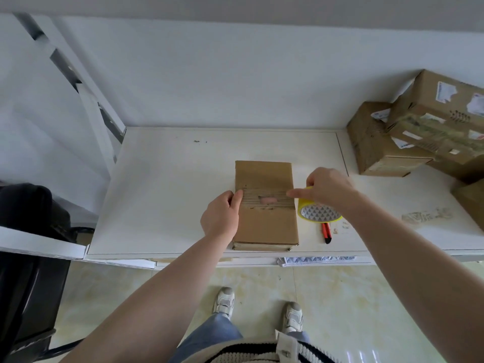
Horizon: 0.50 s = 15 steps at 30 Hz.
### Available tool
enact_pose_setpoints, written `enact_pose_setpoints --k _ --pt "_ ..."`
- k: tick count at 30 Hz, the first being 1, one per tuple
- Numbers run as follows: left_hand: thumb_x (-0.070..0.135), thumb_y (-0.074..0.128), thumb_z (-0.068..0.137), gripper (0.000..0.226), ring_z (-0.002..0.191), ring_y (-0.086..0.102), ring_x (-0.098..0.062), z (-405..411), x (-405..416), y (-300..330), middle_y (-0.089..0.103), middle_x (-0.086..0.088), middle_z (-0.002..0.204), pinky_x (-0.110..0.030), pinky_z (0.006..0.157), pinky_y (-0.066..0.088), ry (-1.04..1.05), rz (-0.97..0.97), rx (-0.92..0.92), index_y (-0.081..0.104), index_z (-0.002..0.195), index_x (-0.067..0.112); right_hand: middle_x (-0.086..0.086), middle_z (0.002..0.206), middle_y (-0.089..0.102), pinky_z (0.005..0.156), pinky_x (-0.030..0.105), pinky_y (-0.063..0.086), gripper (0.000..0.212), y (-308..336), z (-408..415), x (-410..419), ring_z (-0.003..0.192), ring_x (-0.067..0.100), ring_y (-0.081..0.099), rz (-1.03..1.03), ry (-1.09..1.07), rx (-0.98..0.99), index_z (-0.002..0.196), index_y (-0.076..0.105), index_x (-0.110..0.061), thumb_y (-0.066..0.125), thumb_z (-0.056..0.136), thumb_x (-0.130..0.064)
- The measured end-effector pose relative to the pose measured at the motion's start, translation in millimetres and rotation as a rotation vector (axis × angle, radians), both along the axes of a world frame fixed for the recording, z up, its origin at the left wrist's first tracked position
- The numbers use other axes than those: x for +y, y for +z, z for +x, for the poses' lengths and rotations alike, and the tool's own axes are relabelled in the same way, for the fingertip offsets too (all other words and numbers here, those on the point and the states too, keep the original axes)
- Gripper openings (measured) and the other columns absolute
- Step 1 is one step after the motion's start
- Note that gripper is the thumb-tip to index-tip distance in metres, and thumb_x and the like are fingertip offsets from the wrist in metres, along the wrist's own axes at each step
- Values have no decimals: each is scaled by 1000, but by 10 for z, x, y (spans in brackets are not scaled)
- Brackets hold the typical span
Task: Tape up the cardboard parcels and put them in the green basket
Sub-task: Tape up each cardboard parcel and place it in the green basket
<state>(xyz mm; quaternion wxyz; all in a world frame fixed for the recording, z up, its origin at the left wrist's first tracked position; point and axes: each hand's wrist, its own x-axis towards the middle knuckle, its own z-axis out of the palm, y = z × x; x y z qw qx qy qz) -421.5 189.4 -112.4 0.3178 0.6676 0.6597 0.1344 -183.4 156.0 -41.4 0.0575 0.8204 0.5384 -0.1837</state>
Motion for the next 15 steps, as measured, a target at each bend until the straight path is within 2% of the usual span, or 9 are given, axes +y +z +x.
enact_pose_setpoints --k 6,12,14,15 --pt "51 31 102 48 54 45 -13 -1 -7 47 47 6 58 -27 50 29 -34 2 -3 37 65 22 -1 61 61 47 24 35 65 -269 29 -58 59 14 59 -30 -112 175 62 60 -20 59 63 -85" --pt "53 31 101 47 60 50 -17 15 -10 86 50 5 63 -27 51 32 -22 -64 -21 41 67 23 -1 57 62 48 24 36 67 -326 18 -27 59 14 60 -73 -150 216 65 64 -17 59 63 -84" --pt "53 34 101 42 68 54 -21 36 -32 116 54 4 71 -31 57 40 -1 -77 -7 46 76 21 -1 57 61 49 25 37 69 -346 12 -26 59 14 59 -81 -154 214 66 64 -16 58 62 -84" --pt "51 39 100 37 77 57 -22 39 -41 139 57 3 81 -34 65 43 10 -28 33 51 85 19 -1 58 60 49 25 37 69 -355 7 -28 58 14 59 -84 -150 204 66 64 -16 57 63 -85"
